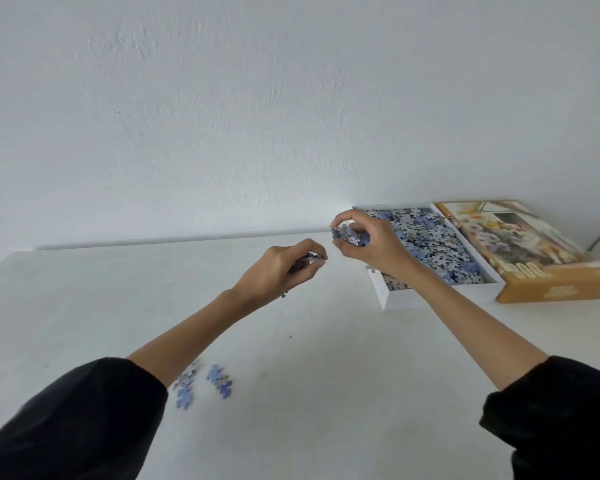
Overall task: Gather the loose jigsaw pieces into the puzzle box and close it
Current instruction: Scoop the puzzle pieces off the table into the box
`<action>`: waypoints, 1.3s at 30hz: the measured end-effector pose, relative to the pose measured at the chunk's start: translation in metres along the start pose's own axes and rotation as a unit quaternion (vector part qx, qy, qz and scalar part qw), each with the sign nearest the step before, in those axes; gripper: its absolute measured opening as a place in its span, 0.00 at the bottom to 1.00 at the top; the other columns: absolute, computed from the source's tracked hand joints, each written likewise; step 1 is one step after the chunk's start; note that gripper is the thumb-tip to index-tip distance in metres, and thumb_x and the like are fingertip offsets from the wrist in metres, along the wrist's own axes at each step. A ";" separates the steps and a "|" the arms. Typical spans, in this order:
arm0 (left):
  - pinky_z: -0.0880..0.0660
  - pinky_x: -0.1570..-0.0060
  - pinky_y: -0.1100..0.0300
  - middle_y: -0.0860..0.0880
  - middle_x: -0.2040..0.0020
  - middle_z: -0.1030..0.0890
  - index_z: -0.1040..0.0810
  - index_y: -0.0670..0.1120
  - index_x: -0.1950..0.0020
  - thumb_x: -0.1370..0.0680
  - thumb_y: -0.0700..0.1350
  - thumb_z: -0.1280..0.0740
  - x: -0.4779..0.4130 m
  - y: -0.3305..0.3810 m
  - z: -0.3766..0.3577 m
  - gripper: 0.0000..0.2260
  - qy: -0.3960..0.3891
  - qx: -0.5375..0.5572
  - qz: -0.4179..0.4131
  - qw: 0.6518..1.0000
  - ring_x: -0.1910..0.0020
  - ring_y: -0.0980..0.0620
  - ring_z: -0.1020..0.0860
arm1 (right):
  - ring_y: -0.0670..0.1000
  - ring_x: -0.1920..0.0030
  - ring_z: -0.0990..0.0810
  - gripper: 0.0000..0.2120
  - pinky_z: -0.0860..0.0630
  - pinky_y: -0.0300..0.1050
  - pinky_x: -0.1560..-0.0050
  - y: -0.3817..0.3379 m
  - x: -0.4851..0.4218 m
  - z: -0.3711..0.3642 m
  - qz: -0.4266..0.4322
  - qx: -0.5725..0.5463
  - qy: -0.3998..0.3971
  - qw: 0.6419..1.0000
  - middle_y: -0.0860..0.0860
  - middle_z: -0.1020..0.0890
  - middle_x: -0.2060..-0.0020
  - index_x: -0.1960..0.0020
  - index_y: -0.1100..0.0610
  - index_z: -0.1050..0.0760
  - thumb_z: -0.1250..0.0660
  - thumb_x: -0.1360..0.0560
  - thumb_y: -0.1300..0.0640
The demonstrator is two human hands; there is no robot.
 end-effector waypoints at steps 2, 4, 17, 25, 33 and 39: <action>0.31 0.78 0.66 0.45 0.69 0.26 0.26 0.46 0.49 0.22 0.49 0.39 -0.018 0.002 -0.019 0.07 -0.007 0.008 0.002 1.000 0.75 0.49 0.33 | 0.42 0.72 0.33 0.08 0.37 0.35 0.67 0.018 -0.001 0.023 -0.006 0.009 0.008 1.000 0.43 0.24 0.71 0.51 0.59 0.25 0.30 0.29 0.62; 0.32 0.79 0.68 0.44 0.69 0.26 0.25 0.45 0.48 0.21 0.46 0.38 -0.035 0.004 -0.038 0.06 -0.019 0.012 0.002 1.000 0.75 0.50 0.33 | 0.41 0.73 0.33 0.08 0.36 0.35 0.65 0.037 -0.002 0.045 -0.010 0.024 0.016 1.000 0.41 0.24 0.71 0.50 0.60 0.25 0.30 0.29 0.62; 0.36 0.69 0.73 0.53 0.67 0.26 0.24 0.39 0.48 0.22 0.44 0.37 -0.140 0.026 -0.159 0.08 -0.105 0.001 -0.079 0.991 0.71 0.59 0.33 | 0.42 0.65 0.27 0.11 0.32 0.39 0.63 0.153 0.000 0.117 -0.048 0.096 -0.003 0.994 0.34 0.24 0.60 0.47 0.49 0.26 0.32 0.28 0.49; 0.28 0.68 0.63 0.52 0.56 0.20 0.21 0.48 0.53 0.24 0.57 0.39 -0.145 0.009 -0.190 0.14 -0.153 -0.108 -0.143 0.972 0.61 0.54 0.22 | 0.44 0.58 0.24 0.20 0.25 0.41 0.59 0.189 0.001 0.129 -0.048 0.088 0.012 0.995 0.42 0.23 0.56 0.49 0.45 0.25 0.35 0.35 0.35; 0.28 0.52 0.57 0.50 0.52 0.20 0.19 0.48 0.51 0.22 0.52 0.41 -0.135 0.001 -0.191 0.13 -0.181 -0.119 -0.129 0.968 0.53 0.52 0.22 | 0.48 0.49 0.29 0.30 0.38 0.47 0.48 0.205 -0.002 0.112 -0.127 0.162 0.006 0.979 0.49 0.27 0.56 0.56 0.52 0.24 0.57 0.28 0.33; 0.24 0.55 0.56 0.48 0.51 0.19 0.19 0.45 0.49 0.22 0.47 0.40 -0.130 0.000 -0.176 0.12 -0.168 -0.099 -0.114 0.974 0.54 0.51 0.21 | 0.47 0.56 0.26 0.23 0.33 0.50 0.42 0.186 -0.003 0.123 -0.084 0.126 0.069 0.986 0.48 0.23 0.63 0.59 0.52 0.23 0.52 0.23 0.41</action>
Point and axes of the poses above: each hand's wrist, its own x-axis away from the middle knuckle, its own z-axis out of the back of the hand, y = z × x, the point moved 6 cm from there along -x, towards the middle knuckle
